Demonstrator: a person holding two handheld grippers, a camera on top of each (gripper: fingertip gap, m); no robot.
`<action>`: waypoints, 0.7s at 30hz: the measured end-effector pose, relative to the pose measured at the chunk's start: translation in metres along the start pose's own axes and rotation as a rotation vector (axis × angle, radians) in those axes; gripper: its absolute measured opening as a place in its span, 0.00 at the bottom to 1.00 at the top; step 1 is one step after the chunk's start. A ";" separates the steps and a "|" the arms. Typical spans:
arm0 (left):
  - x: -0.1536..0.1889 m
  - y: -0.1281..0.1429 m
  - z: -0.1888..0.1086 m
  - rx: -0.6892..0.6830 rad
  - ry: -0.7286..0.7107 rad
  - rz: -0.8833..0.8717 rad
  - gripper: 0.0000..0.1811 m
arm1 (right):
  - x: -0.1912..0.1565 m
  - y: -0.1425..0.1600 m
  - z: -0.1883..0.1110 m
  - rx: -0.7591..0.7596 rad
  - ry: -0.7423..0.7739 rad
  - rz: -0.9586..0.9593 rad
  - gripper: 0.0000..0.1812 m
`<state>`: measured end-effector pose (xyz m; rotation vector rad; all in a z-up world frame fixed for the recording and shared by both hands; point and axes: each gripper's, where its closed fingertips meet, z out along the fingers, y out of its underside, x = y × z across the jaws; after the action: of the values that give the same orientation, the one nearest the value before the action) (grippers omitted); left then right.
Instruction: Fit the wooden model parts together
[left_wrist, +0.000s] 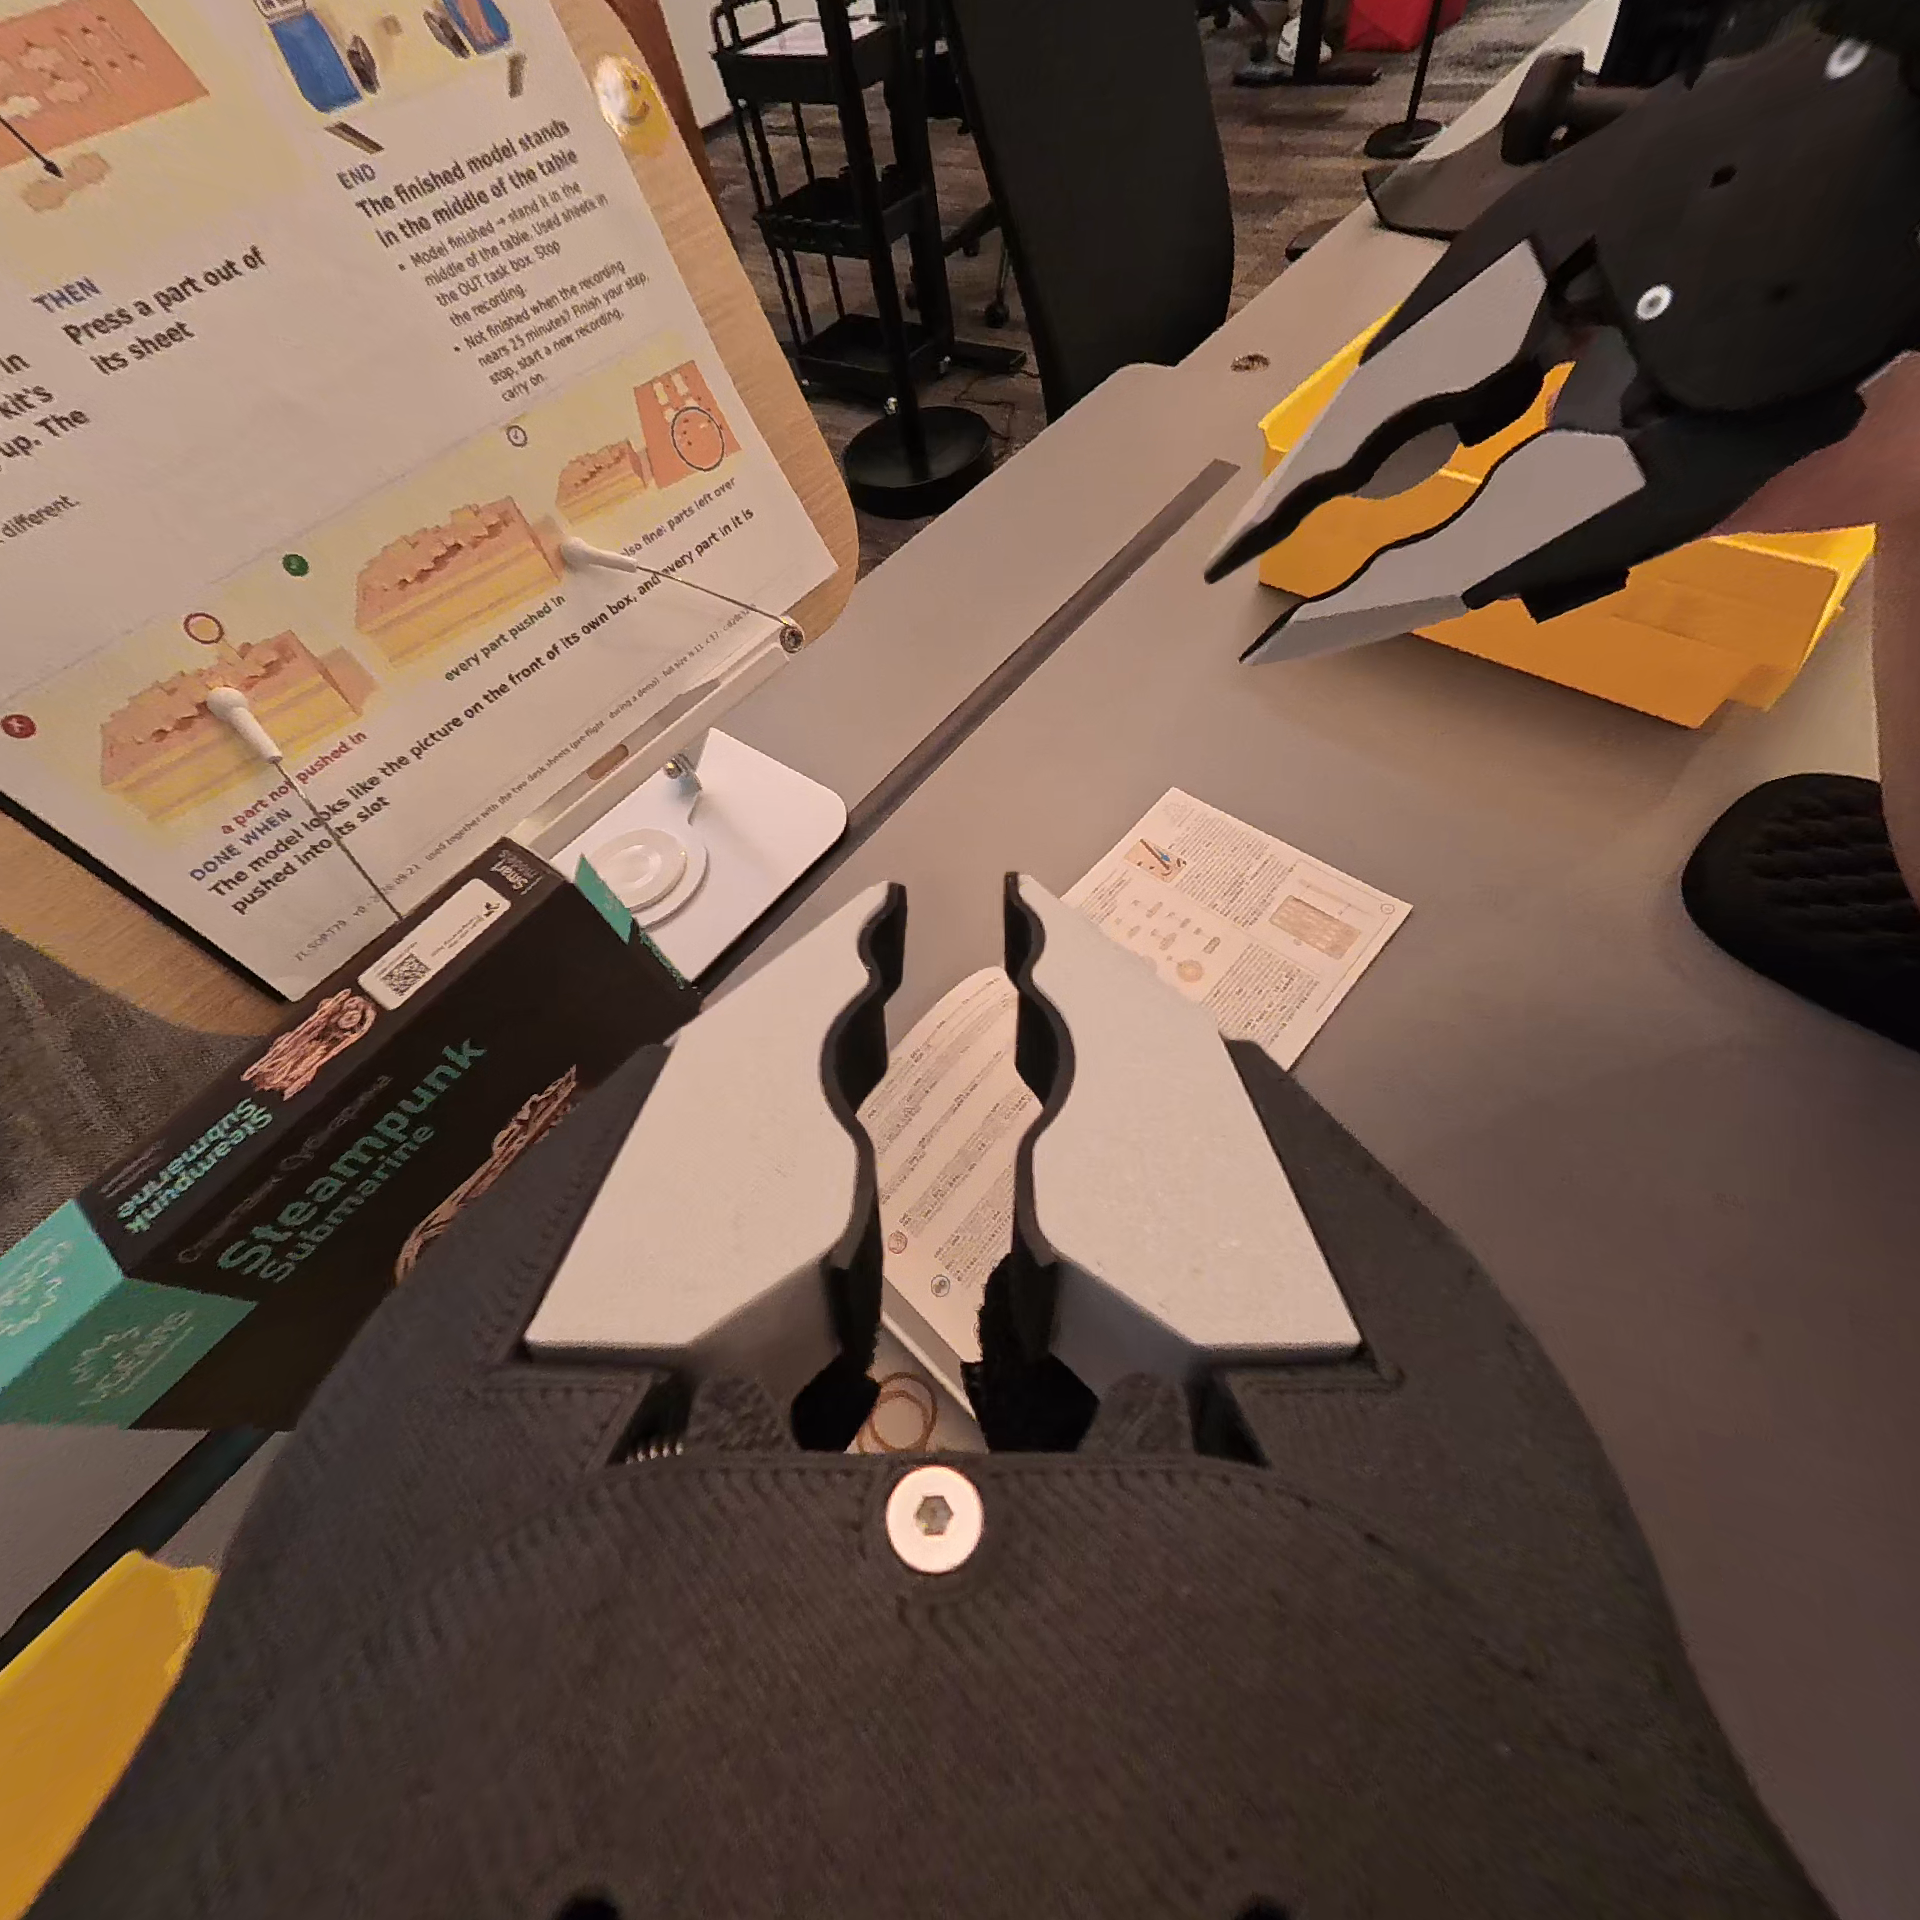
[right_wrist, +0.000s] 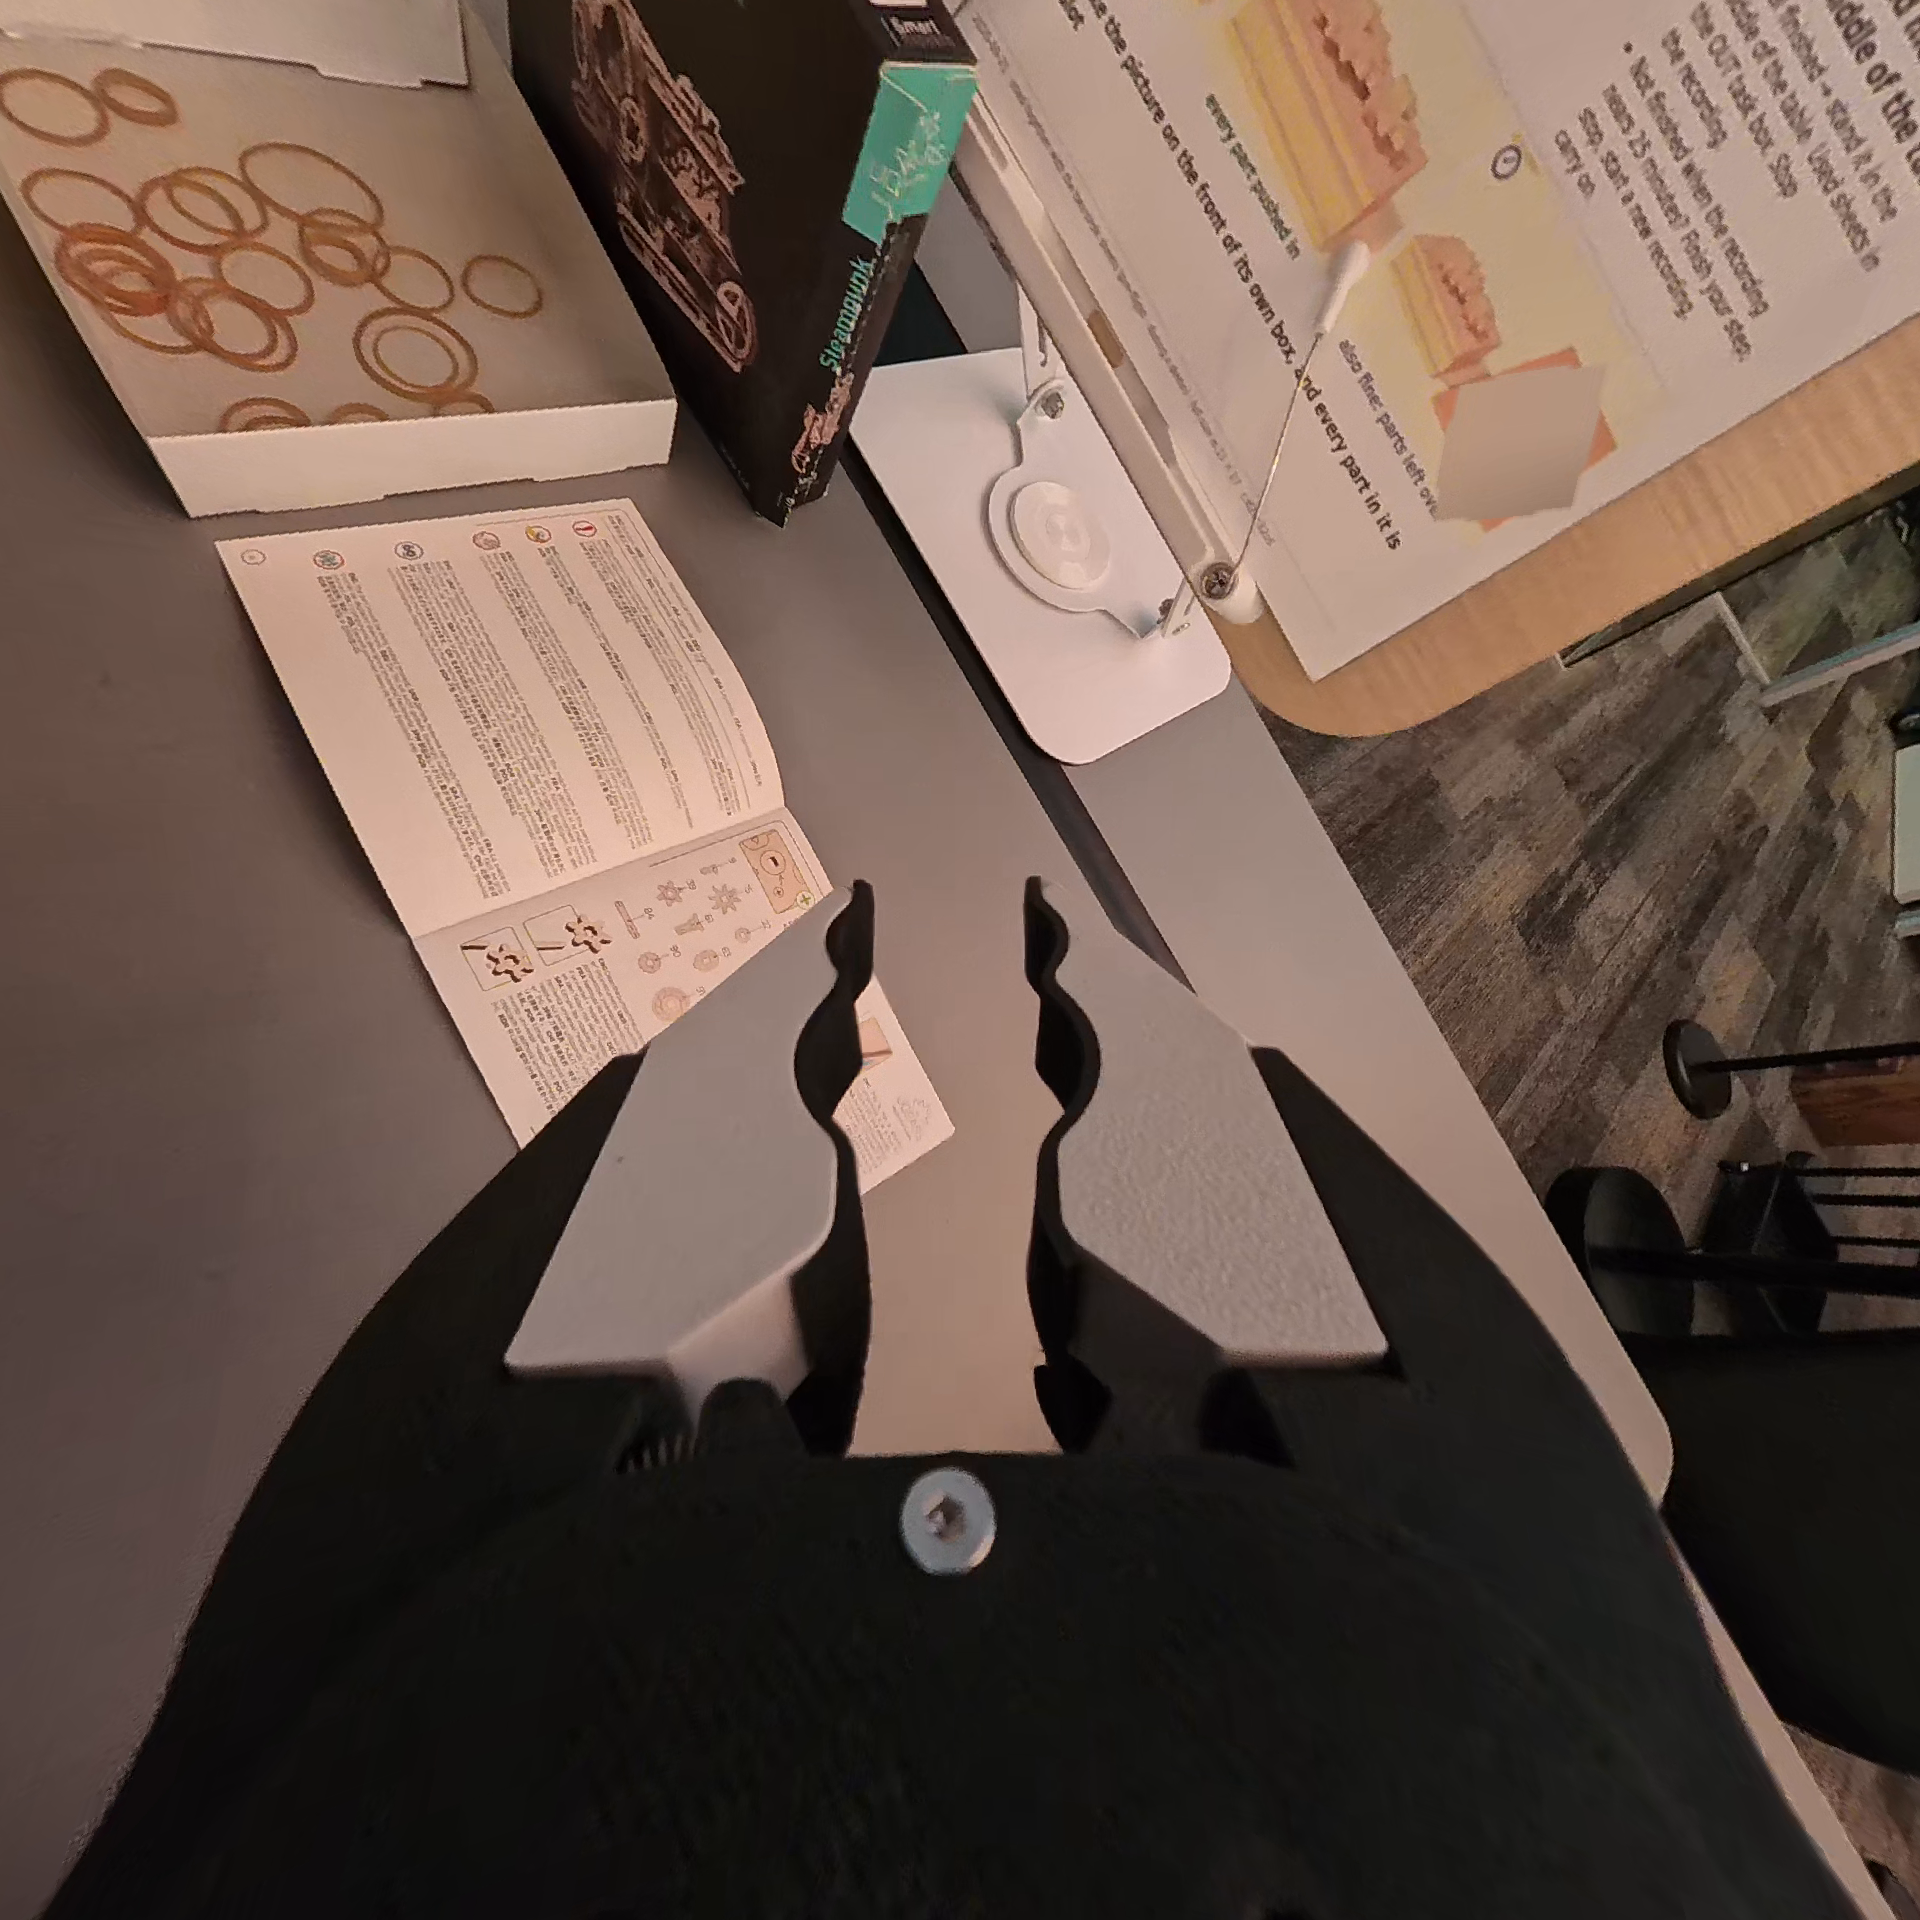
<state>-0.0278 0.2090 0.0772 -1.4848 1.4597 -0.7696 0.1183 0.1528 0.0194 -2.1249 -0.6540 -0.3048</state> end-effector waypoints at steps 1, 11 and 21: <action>0.002 0.002 0.003 -0.009 0.006 0.004 0.09 | -0.001 -0.001 0.000 0.004 -0.003 -0.005 0.14; 0.019 0.017 0.034 -0.073 0.064 0.049 0.00 | -0.027 -0.010 0.000 0.025 -0.117 -0.046 0.00; 0.025 0.020 0.043 -0.082 0.070 0.049 0.00 | -0.033 -0.024 -0.016 0.095 -0.139 -0.052 0.01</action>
<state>0.0055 0.1934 0.0377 -1.4904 1.5919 -0.7461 0.0779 0.1402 0.0304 -2.0535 -0.7898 -0.1523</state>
